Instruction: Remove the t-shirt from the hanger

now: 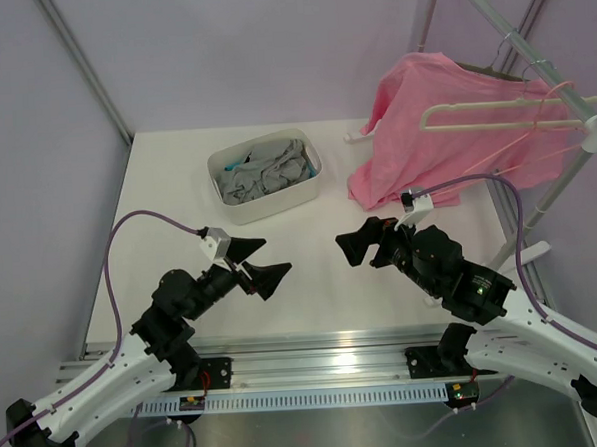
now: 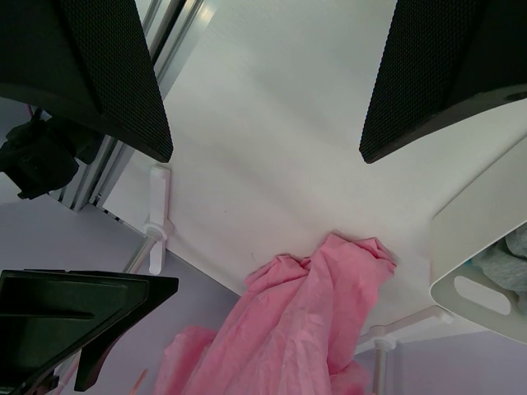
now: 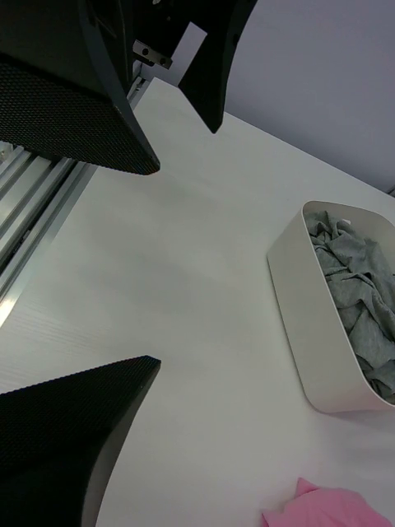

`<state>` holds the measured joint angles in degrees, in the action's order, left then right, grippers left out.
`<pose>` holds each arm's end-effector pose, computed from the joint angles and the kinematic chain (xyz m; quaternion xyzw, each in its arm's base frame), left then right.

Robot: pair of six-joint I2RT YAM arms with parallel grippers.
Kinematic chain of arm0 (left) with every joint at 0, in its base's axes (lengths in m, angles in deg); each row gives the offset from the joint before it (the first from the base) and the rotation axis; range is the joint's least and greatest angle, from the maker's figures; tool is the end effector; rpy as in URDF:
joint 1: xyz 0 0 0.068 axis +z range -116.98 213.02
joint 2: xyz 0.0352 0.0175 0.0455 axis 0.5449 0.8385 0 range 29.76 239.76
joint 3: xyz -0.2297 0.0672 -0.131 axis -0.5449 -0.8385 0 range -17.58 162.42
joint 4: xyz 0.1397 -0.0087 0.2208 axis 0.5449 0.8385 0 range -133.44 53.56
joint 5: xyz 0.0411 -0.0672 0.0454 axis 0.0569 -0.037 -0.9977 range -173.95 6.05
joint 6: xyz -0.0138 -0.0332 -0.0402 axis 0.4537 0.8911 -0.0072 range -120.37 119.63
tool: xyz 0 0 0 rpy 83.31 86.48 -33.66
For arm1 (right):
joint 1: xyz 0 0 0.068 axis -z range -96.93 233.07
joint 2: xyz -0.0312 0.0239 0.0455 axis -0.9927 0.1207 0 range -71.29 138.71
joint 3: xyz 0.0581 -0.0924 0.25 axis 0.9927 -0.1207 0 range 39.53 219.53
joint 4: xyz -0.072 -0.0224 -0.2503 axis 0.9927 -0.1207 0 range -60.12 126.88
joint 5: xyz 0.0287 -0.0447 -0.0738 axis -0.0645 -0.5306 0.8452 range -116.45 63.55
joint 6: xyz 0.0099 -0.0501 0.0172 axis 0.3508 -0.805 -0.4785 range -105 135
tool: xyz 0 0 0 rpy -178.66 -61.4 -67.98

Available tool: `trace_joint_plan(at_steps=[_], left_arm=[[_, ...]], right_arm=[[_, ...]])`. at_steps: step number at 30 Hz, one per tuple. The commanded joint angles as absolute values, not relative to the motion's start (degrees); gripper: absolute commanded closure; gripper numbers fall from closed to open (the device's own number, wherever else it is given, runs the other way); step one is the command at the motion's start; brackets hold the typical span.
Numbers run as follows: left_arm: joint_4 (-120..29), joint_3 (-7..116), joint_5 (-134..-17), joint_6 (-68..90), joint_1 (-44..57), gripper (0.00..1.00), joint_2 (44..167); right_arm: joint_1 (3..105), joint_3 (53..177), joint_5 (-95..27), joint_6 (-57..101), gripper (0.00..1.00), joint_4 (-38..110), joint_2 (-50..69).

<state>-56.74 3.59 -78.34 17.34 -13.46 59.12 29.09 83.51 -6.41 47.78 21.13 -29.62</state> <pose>0.1006 -0.1111 0.2771 0.2024 0.6440 -0.4196 0.6068 0.1097 0.1299 0.3339 -0.0362 0.7796 0.3198 0.5373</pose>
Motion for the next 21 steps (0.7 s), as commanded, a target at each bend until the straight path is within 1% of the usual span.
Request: trace_joint_plan(at_steps=[1, 12, 16, 18, 21], left_arm=[[-58.9, 4.3, -78.5, 16.5, -13.7, 0.01, 58.9], [-58.7, 4.3, -78.4, 16.4, -13.7, 0.01, 58.9], [-58.1, 4.4, -79.0, 16.2, -13.7, 0.01, 58.0], [-58.7, 4.0, -79.2, 16.2, -13.7, 0.01, 57.5], [-60.1, 3.8, -79.4, 16.6, -13.7, 0.01, 57.7]], right_arm=[[28.8, 84.3, -5.6, 46.6, 0.01, 22.3, -30.1], [28.8, 84.3, -6.4, 46.3, 0.00, 22.5, -30.2], [28.7, 84.3, -8.8, 41.3, 0.01, 23.3, -28.9], [28.7, 86.1, -10.4, 40.1, 0.01, 21.3, -26.6], [28.8, 92.2, -10.3, 39.0, 0.01, 16.5, -23.8]])
